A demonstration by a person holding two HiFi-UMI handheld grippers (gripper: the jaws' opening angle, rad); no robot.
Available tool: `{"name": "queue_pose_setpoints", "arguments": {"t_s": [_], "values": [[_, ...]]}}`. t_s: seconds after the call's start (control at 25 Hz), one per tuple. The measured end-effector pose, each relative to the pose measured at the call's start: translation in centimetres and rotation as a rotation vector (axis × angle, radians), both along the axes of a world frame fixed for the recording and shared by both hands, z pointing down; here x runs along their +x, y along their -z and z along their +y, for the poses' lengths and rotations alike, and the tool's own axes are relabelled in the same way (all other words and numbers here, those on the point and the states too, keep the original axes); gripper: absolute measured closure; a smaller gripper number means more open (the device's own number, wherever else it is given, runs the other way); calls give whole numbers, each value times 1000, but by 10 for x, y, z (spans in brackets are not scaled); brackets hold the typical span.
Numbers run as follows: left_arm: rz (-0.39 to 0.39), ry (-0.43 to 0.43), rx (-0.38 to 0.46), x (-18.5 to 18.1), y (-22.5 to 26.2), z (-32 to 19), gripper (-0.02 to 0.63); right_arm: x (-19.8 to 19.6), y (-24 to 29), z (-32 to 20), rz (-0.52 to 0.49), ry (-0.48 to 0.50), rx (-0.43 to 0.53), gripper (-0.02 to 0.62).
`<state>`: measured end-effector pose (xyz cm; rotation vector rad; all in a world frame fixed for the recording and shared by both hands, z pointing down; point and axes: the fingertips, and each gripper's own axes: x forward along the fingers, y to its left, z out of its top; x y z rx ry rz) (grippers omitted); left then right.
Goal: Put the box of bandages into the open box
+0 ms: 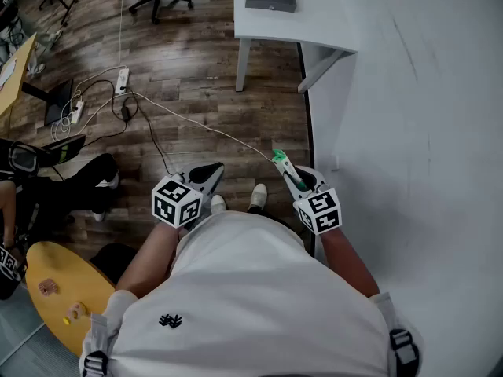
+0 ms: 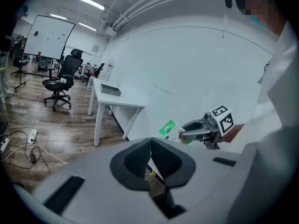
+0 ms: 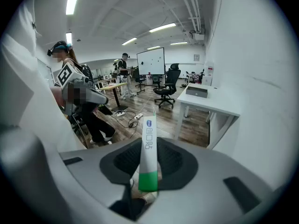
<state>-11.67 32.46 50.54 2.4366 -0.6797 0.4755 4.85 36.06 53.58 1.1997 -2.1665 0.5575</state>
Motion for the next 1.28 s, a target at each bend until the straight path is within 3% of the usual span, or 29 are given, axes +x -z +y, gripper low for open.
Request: {"name": "queue_pose_setpoints", "arguments": {"t_s": [0.28, 0.6, 0.92, 1.28], "values": [[-18, 10, 46, -42, -9, -3, 598, -39, 1, -8, -28, -24, 0, 503], [-24, -9, 23, -52, -21, -8, 598, -45, -6, -18, -63, -87, -44, 503], [-25, -10, 37, -32, -6, -56, 598, -31, -4, -73, -109, -121, -31, 503], [-120, -30, 107, 19, 15, -148, 597, 10, 2, -180, -140, -99, -1, 503]]}}
